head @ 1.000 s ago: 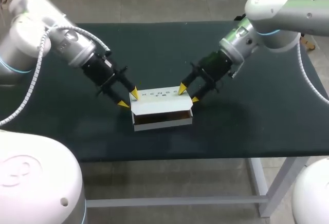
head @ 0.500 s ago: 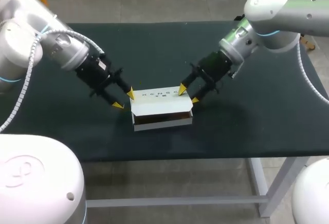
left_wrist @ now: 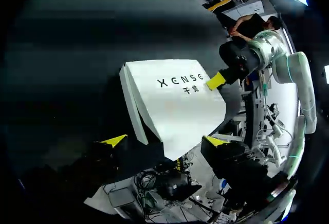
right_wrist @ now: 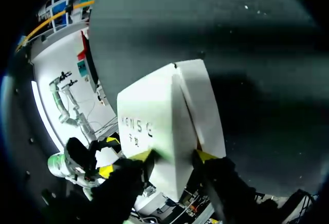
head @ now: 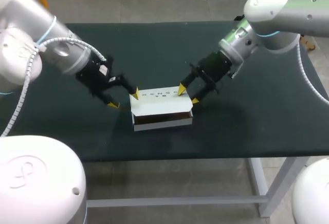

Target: Assemble the packaging by folding the flat box into shape, placing the metal phone stand inside, and closing the box properly

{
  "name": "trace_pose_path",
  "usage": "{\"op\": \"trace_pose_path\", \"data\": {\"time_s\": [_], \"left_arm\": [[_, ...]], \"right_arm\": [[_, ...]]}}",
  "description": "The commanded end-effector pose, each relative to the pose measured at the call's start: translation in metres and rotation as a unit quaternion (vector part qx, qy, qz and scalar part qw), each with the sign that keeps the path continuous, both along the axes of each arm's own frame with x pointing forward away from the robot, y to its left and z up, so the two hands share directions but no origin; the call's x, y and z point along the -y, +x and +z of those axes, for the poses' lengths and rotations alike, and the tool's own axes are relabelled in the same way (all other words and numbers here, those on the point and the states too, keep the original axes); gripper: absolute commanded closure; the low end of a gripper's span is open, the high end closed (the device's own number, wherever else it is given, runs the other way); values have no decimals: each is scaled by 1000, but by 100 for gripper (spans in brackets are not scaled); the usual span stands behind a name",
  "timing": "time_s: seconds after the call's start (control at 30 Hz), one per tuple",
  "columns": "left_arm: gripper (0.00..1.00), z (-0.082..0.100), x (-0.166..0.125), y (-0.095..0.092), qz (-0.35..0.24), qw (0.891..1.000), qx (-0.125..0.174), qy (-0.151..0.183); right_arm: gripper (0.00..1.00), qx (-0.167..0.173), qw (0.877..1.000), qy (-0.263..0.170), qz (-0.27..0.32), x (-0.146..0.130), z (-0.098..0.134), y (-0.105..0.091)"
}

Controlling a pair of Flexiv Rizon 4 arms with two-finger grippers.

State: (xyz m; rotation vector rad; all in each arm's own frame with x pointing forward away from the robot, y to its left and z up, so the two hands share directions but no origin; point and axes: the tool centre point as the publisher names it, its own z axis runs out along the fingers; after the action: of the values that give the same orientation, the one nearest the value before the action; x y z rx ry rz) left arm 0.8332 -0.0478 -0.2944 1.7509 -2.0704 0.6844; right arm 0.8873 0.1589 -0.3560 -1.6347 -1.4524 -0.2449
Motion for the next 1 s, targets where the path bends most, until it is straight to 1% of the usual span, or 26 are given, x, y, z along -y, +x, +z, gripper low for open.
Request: {"op": "trace_pose_path", "data": {"time_s": [0.03, 0.07, 0.13, 0.17, 0.2, 0.23, 0.3, 0.33, 0.4, 0.47, 0.53, 0.57, 0.6, 0.63, 0.83, 1.0], "left_arm": [[0, 16, 7, -15, 15, 994, 109, 23], [0, 19, 8, -17, -2, 992, 123, 22], [0, 25, 11, -20, -28, 987, 157, 35], [0, 27, 13, -22, -51, 983, 174, 37], [0, 30, 14, -24, -66, 979, 187, 45], [0, 32, 16, -26, -96, 973, 203, 49], [0, 35, 18, -30, -135, 962, 234, 50], [0, 37, 19, -32, -163, 953, 251, 52], [0, 39, 21, -38, -224, 933, 275, 62], [0, 39, 25, -43, -286, 907, 296, 86], [0, 39, 29, -48, -332, 886, 308, 105], [0, 39, 31, -50, -363, 871, 311, 116], [0, 38, 33, -53, -384, 860, 312, 127], [0, 37, 34, -55, -394, 853, 314, 134], [0, 37, 34, -55, -394, 853, 314, 134], [0, 37, 34, -55, -394, 853, 314, 134]], "right_arm": [[46, 0, 1000, -1, 0, -1, -1, -1], [45, 0, 1000, -1, 0, -1, -1, -1], [45, 0, 1000, -1, 0, -1, -1, -1], [45, 0, 1000, -1, 0, -1, -1, -1], [46, 0, 1000, -1, 0, -1, -1, -1], [45, 0, 1000, -1, 0, -1, -1, -1], [47, 0, 1000, -1, 0, -1, -1, -1], [47, 0, 1000, -1, 0, -1, -1, -1], [47, 0, 1000, -1, 0, -1, -1, -1], [47, 0, 1000, -1, 0, -1, -1, -1], [47, 0, 1000, -1, 0, -1, -1, -1], [47, 0, 1000, -1, 0, -1, -1, -1], [47, 0, 1000, -1, 0, -1, -1, -1], [46, 0, 1000, -1, 0, -1, -1, -1], [45, 0, 1000, -1, 0, -1, -1, -1], [47, 0, 1000, -1, 0, -1, -1, -1]]}}
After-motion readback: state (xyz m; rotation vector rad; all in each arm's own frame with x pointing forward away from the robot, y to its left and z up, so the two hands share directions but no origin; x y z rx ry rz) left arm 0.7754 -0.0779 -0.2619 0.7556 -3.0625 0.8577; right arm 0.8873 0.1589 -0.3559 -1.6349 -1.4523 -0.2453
